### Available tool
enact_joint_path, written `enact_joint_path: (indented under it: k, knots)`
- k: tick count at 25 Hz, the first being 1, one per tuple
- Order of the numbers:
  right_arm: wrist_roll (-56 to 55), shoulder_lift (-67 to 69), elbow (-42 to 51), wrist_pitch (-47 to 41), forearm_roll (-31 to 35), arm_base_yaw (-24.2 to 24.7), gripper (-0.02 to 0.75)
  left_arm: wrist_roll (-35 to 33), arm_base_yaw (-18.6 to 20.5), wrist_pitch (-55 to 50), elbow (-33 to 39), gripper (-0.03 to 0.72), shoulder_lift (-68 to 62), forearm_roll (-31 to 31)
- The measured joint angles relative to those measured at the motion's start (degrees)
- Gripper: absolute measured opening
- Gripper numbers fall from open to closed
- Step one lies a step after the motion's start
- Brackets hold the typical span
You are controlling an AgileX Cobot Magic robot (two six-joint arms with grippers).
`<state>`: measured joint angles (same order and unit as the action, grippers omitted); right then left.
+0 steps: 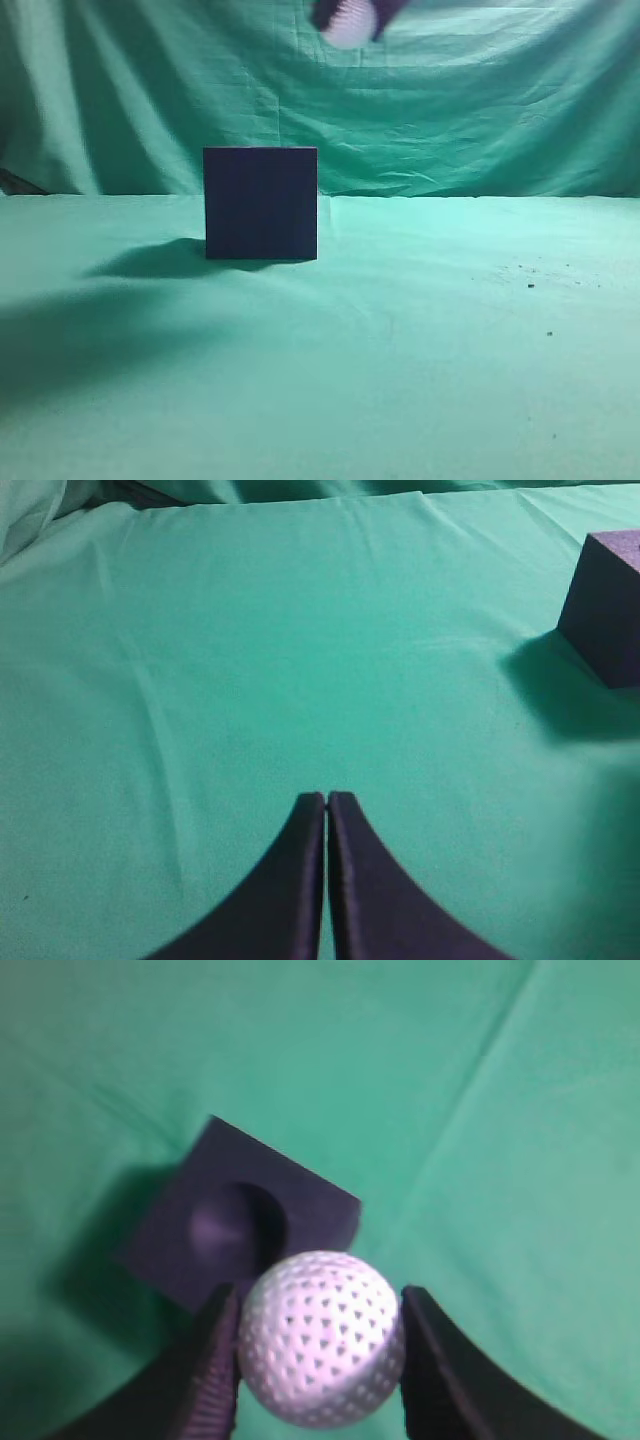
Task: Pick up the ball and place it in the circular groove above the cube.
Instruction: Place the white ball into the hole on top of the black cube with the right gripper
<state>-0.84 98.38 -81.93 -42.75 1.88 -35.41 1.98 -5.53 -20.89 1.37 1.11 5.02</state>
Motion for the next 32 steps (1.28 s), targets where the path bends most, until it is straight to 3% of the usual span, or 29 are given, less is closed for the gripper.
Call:
enact_joint_path:
  k: [5, 24, 29, 30, 32]
  knots:
    - [1.7, 5.4, -5.6, 1.0, 1.4, -4.2, 0.324, 0.0, 0.0, 0.0, 0.0, 0.0, 0.0, 0.0]
    - [3.6, 16.3, -10.5, 1.1, 2.0, -4.4, 0.324, 0.0, 0.0, 0.0, 0.0, 0.0, 0.0, 0.0]
    - [4.4, 16.3, -10.8, 1.0, 2.0, -4.4, 0.587, 0.0, 0.0, 0.0, 0.0, 0.0, 0.0, 0.0]
    - [4.5, 16.3, -11.5, 0.4, 2.0, -4.4, 0.621, 0.0, 0.0, 0.0, 0.0, 0.0, 0.0, 0.0]
    - [4.6, 16.3, -13.7, -1.5, 2.1, -4.4, 0.617, 0.0, 0.0, 0.0, 0.0, 0.0, 0.0, 0.0]
